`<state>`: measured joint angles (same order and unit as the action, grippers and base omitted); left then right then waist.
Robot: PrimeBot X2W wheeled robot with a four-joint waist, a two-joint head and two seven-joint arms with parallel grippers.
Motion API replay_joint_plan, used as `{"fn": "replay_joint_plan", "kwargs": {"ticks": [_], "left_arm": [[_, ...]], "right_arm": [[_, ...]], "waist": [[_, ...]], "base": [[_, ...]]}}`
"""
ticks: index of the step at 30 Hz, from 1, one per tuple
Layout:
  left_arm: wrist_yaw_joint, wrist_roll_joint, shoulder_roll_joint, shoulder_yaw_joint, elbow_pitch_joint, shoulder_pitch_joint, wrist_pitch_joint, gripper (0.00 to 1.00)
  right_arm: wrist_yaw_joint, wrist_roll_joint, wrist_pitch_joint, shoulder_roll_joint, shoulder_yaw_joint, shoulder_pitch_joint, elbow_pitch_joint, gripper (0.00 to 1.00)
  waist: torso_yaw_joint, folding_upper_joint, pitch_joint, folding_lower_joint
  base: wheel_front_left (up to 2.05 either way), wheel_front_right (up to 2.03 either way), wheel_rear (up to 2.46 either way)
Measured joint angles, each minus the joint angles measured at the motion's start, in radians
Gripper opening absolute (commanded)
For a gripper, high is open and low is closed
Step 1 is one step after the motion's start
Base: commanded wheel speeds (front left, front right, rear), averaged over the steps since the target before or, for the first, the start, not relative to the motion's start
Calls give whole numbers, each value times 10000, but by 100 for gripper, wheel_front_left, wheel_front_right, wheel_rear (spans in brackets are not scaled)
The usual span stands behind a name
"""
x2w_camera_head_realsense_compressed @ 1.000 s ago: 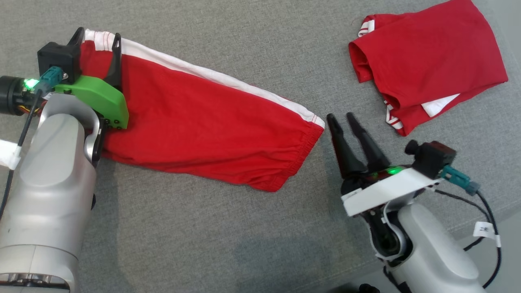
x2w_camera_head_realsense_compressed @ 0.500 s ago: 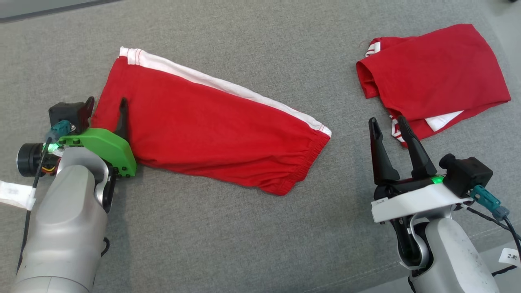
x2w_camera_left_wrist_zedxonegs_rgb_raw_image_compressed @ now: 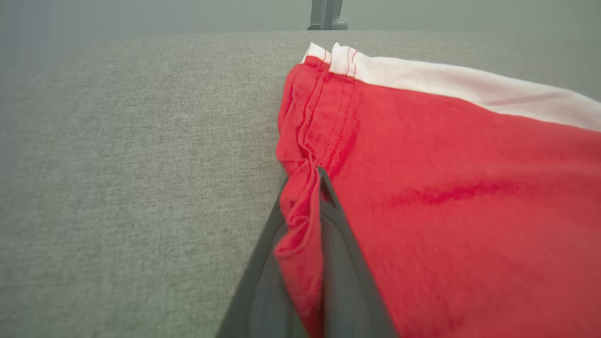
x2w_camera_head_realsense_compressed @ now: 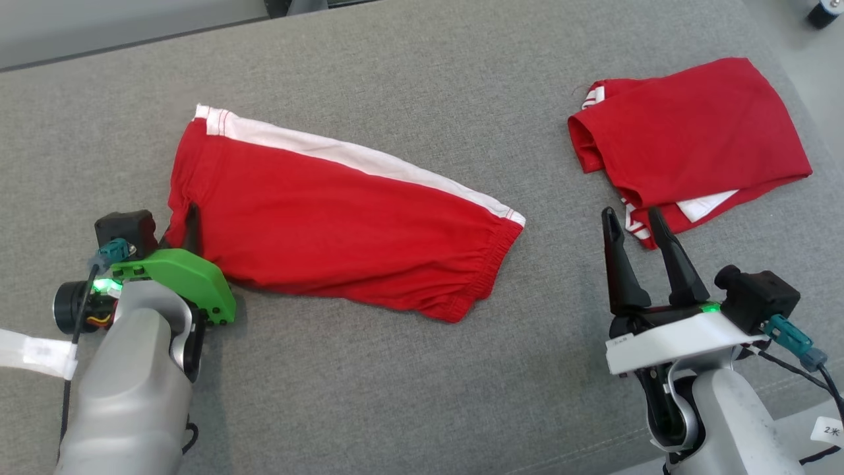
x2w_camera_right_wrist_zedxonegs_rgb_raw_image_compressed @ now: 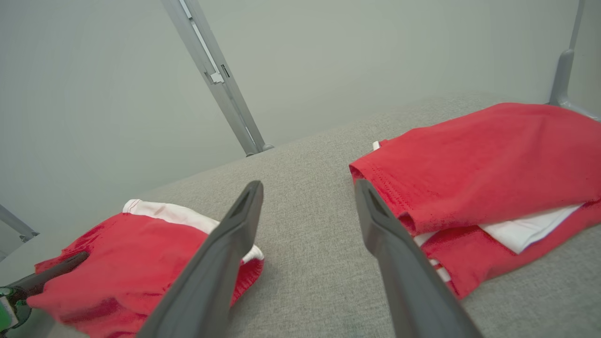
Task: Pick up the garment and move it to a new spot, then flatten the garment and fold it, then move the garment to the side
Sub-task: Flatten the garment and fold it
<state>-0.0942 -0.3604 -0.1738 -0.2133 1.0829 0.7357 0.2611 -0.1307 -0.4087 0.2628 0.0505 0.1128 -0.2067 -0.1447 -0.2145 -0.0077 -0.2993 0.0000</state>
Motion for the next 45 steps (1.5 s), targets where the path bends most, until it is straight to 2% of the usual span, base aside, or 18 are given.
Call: {"fn": "replay_joint_plan", "kwargs": {"ticks": [10, 19, 20, 21, 30, 35, 39, 40, 45], "left_arm": [[694, 196, 639, 537, -2084, -2602, 13, 0], [936, 272, 1057, 859, -3133, -4329, 12, 0], [936, 313, 1083, 861, -3243, -4432, 12, 44], [947, 362, 1114, 895, -3369, -4502, 12, 100], [1091, 905, 1208, 1060, -4479, -4914, 12, 100], [993, 968, 1227, 995, -4658, -5179, 12, 100], [965, 792, 1237, 796, -4765, -5248, 12, 100], [965, 792, 1237, 796, -4765, -5248, 12, 100], [1034, 719, 1237, 721, -4897, -5257, 13, 100]], "right_arm": [[0, 50, 0, -4, -249, 901, -476, 100], [0, 171, 0, -4, -188, 1147, -821, 100], [0, 190, 0, -6, -138, 1147, -855, 100], [0, 203, 0, -10, -107, 1147, -888, 100], [0, 330, 0, -12, 671, 483, -1569, 100], [0, 646, -2, -27, 665, -299, -3007, 100], [0, 786, 0, -8, 437, -886, -4644, 100], [0, 786, 0, -8, 437, -886, -4644, 100], [0, 196, 2, -13, 623, -1527, -6153, 100]], "waist": [[785, 0, 1075, 0], [1870, 0, 1770, 0], [1971, 0, 1812, 0], [2064, 0, 1842, 0], [2728, 0, 1736, 0], [3174, 0, 1615, 0], [3564, 0, 1515, 0], [3564, 0, 1515, 0], [3996, 0, 1360, 0]], "base": [[0, 0, 0], [0, 0, 0], [0, 0, 0], [0, 0, 0], [0, 0, 0], [0, 0, 0], [0, 0, 0], [0, 0, 0], [0, 0, 0]]}}
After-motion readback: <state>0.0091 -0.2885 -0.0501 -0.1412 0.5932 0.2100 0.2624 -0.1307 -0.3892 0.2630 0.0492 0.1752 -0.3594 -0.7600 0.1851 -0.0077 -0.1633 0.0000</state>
